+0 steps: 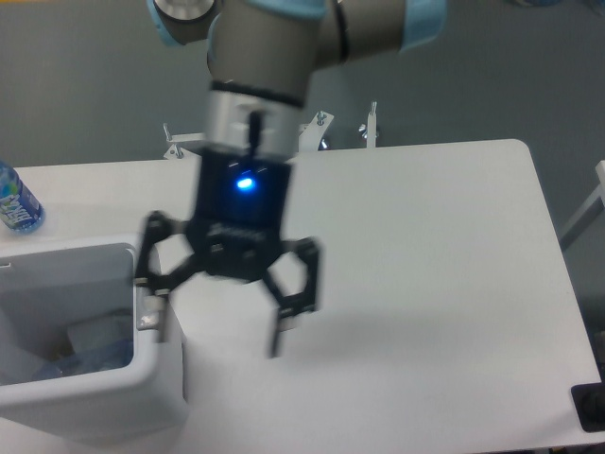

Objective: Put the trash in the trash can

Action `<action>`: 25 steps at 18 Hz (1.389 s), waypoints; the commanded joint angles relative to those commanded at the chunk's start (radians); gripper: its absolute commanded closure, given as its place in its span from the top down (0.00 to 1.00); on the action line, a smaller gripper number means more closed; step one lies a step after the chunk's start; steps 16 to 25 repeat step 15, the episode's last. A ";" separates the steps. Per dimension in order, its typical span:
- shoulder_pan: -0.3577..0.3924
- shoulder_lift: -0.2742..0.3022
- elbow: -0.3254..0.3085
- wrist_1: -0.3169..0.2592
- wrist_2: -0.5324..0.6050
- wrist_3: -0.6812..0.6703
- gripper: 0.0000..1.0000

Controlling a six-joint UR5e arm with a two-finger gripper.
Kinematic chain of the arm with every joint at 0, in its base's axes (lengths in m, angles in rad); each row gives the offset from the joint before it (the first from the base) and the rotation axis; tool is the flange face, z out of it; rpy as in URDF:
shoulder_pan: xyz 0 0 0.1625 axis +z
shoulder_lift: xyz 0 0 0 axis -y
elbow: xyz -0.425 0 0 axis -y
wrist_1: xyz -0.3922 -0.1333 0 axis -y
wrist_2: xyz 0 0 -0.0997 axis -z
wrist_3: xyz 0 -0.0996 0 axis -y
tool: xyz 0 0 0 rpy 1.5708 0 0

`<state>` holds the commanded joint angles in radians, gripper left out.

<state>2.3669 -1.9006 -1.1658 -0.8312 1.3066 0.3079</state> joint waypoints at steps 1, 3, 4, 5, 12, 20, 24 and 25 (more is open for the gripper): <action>0.008 0.003 -0.008 -0.017 0.032 0.029 1.00; 0.028 0.017 -0.021 -0.043 0.084 0.086 1.00; 0.031 0.026 -0.031 -0.064 0.104 0.141 1.00; 0.037 0.032 -0.040 -0.090 0.127 0.210 1.00; 0.060 0.063 -0.064 -0.293 0.295 0.574 1.00; 0.081 0.086 -0.080 -0.310 0.295 0.583 1.00; 0.081 0.086 -0.080 -0.310 0.295 0.583 1.00; 0.081 0.086 -0.080 -0.310 0.295 0.583 1.00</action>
